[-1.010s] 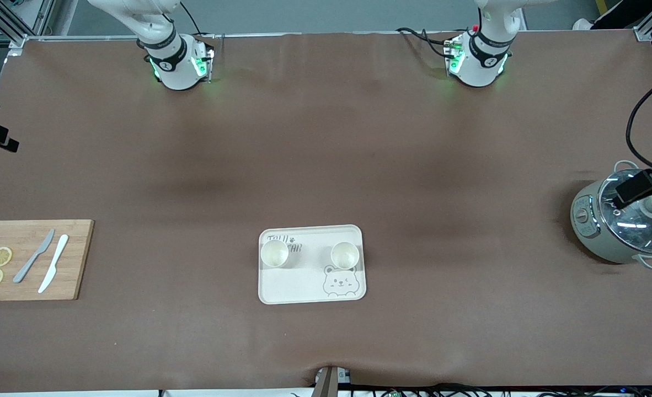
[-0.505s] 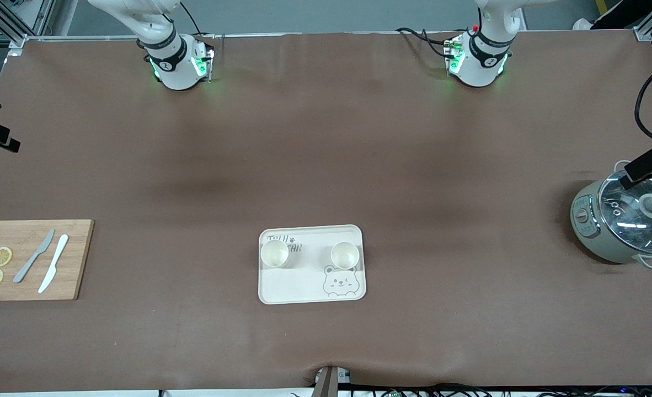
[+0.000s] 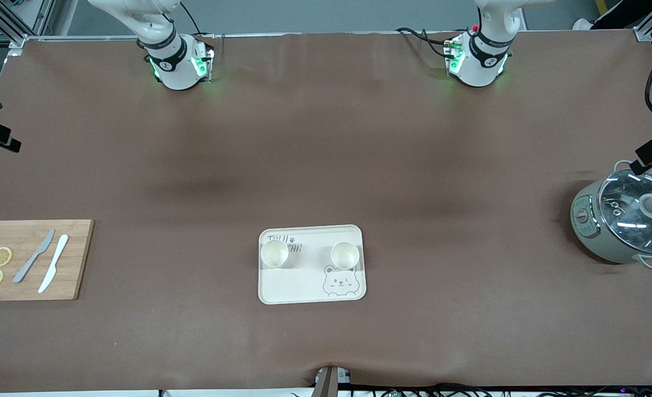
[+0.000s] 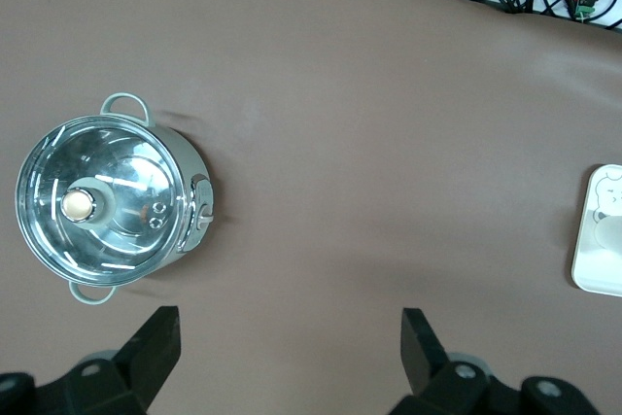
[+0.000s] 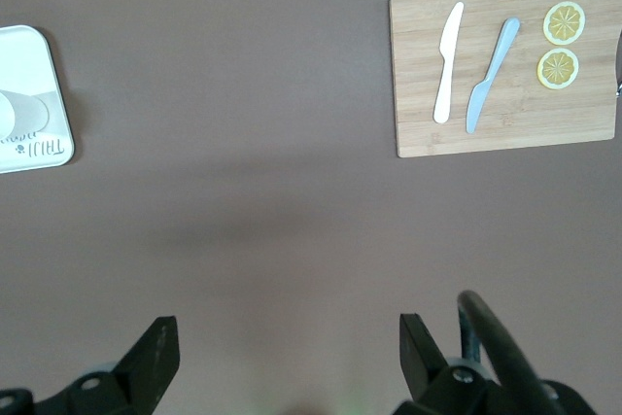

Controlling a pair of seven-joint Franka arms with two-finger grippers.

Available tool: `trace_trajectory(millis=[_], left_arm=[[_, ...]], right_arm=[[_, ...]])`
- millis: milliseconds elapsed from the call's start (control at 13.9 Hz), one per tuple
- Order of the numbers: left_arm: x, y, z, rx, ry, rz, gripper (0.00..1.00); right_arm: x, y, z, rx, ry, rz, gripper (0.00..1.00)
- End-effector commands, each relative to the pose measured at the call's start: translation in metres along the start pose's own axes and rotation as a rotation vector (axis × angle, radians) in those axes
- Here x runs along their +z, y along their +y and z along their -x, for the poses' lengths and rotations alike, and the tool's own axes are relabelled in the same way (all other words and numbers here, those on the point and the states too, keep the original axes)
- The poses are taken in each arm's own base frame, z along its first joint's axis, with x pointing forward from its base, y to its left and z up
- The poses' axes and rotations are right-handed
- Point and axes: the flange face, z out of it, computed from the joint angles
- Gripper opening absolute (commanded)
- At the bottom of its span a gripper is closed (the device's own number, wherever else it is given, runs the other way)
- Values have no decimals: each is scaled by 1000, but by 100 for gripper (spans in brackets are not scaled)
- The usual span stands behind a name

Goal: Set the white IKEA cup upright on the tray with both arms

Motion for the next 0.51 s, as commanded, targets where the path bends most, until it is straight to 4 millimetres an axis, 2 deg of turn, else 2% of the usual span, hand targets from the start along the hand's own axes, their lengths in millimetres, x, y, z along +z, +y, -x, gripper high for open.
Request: trace_trajectory(millis=[0, 216, 433], left_arm=[[-24, -5, 12, 3, 23, 13, 100], [-35, -7, 20, 2, 28, 14, 100], [-31, 5, 30, 39, -30, 7, 100]], right_arm=[[-1, -2, 1, 2, 5, 7, 100], [-1, -2, 1, 2, 5, 7, 100], [0, -2, 0, 2, 1, 6, 100]])
